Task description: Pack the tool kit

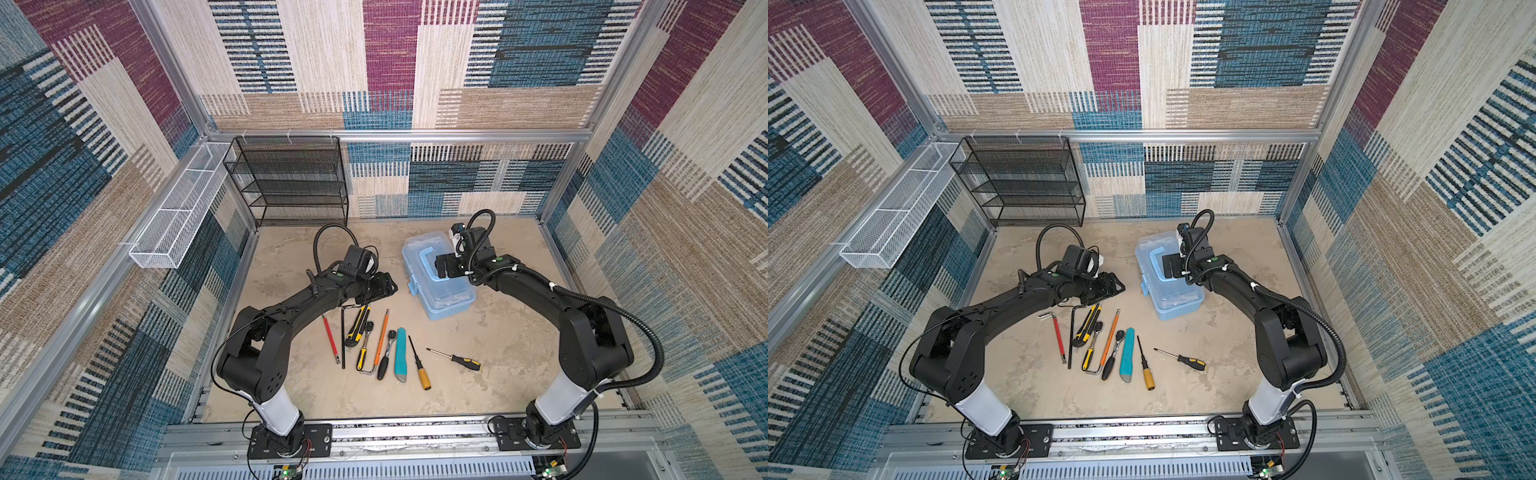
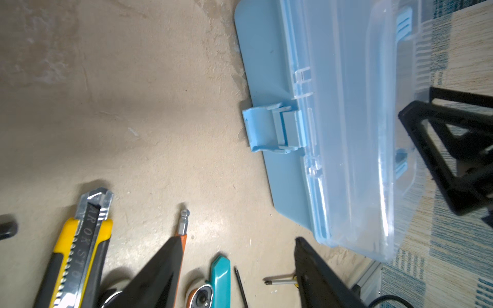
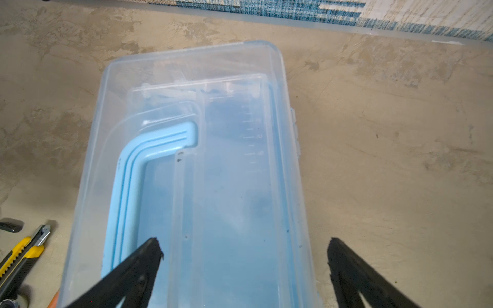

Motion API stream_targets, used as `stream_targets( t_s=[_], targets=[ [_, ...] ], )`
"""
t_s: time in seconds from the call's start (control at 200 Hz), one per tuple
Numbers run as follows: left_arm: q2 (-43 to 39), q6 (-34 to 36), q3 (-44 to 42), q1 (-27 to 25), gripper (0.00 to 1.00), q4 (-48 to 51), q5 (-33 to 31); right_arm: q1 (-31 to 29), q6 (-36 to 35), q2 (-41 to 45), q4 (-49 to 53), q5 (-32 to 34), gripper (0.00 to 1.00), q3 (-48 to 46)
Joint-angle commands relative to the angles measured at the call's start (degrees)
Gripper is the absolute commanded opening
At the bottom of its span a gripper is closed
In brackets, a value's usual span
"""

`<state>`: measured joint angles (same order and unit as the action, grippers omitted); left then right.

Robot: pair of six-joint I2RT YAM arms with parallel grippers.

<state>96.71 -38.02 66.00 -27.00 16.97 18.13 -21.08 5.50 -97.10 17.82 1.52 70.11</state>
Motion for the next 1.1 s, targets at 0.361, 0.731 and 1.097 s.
stream_targets(
  t_s=[0.361,0.731,1.097],
  targets=[
    [-0.9,3.7,1.3,-2.3,0.85,2.2,-5.7,3.1,-3.6,0.5,-1.1,-6.4,0.89,-2.9],
    [-0.9,5.9,3.0,-4.7,0.99,4.5,-10.6,3.2,-5.1,-1.6,-1.1,-10.0,0.88,-3.7],
    [-0.2,5.0,2.0,-5.1,0.99,0.2,-5.8,4.0,-3.1,-1.9,-3.2,-15.7,0.73,-5.4]
  ],
)
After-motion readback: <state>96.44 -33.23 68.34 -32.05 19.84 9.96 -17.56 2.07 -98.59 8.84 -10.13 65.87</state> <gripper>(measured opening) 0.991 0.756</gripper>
